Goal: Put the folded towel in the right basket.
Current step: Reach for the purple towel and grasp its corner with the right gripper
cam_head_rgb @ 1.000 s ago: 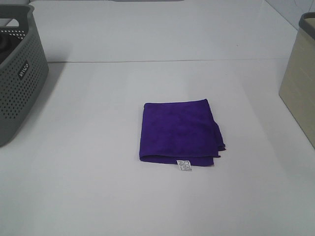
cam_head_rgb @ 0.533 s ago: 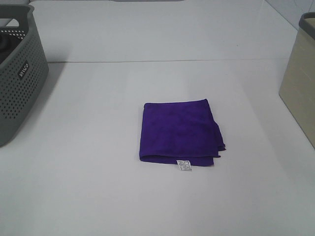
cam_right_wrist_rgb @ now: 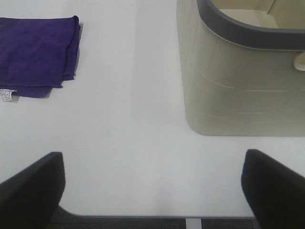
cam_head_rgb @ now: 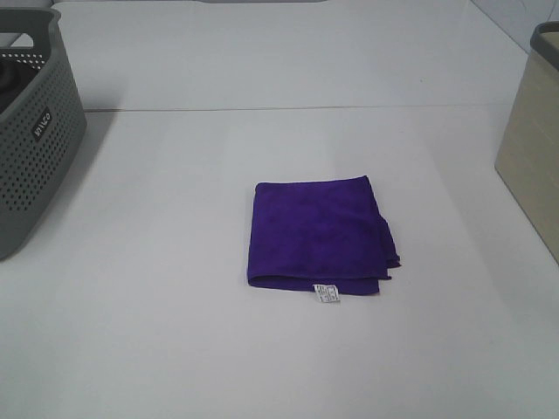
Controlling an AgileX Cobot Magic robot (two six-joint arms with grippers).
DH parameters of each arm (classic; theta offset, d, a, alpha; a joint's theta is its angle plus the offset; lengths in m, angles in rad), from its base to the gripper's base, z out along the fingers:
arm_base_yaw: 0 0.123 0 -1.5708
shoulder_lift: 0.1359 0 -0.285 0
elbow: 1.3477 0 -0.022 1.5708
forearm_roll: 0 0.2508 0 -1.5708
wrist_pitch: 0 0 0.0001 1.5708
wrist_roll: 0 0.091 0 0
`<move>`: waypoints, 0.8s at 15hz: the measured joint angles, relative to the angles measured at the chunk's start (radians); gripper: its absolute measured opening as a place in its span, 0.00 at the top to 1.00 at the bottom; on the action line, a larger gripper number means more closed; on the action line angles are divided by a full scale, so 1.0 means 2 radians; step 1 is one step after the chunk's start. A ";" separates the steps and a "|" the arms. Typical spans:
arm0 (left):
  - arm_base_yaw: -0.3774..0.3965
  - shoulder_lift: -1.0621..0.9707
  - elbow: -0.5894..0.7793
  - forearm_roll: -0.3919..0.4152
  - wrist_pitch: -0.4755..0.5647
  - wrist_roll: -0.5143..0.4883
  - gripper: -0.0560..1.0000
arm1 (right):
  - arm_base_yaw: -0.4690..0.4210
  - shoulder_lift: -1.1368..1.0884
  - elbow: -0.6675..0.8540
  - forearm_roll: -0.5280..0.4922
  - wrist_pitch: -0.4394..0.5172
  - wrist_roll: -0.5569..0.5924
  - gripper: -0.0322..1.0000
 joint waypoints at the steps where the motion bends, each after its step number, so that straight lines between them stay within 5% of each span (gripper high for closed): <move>1: 0.000 0.000 0.000 0.000 0.000 0.000 0.01 | 0.000 0.000 0.000 -0.001 0.000 0.000 0.03; 12: 0.000 0.000 0.000 -0.013 0.000 0.002 0.01 | 0.000 0.000 0.000 -0.001 0.000 -0.002 0.03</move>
